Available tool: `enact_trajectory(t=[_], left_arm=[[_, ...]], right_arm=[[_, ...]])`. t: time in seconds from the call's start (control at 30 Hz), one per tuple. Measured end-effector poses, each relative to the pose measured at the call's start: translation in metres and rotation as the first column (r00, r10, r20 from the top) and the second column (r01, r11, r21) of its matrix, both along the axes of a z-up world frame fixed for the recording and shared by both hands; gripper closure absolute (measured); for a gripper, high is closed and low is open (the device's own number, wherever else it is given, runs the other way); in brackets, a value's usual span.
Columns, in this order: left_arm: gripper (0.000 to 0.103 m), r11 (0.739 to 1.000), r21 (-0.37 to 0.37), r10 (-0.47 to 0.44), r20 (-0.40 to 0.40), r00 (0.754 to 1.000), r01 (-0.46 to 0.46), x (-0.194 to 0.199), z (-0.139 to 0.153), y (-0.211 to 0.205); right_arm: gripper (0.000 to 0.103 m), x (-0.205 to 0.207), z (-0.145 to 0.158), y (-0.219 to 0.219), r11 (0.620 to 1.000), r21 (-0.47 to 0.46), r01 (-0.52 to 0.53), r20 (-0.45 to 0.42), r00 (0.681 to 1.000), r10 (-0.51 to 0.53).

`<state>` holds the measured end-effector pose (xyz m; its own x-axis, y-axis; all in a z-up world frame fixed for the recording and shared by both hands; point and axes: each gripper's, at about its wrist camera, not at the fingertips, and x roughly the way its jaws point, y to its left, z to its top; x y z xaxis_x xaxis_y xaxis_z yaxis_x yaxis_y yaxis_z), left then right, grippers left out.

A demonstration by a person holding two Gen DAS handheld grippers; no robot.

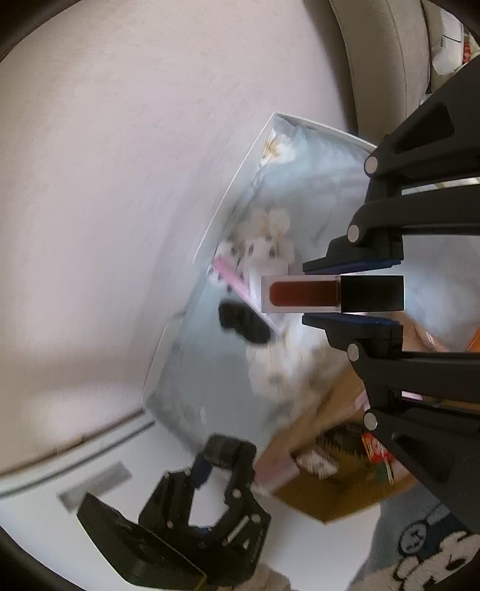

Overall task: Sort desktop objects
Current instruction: 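Carry the jar and lipstick into the box and release both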

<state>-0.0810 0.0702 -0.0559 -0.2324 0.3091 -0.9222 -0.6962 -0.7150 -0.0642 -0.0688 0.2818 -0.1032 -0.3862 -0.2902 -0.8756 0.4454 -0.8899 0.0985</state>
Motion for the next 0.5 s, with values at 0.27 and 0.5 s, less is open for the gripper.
enact_trajectory(t=[0.27, 0.5], left_arm=[[0.075, 0.974, 0.005, 0.224, -0.087, 0.971, -0.225, 0.065, -0.011, -0.020], [0.075, 0.937, -0.031, 0.345, -0.094, 0.934, -0.349, 0.103, -0.040, -0.018]], right_arm=[[0.085, 0.061, -0.003, -0.051, 0.997, -0.074, -0.035, 0.047, 0.998, 0.039], [0.085, 0.094, -0.042, -0.075, 0.997, -0.067, 0.026, 0.104, 0.994, -0.019]])
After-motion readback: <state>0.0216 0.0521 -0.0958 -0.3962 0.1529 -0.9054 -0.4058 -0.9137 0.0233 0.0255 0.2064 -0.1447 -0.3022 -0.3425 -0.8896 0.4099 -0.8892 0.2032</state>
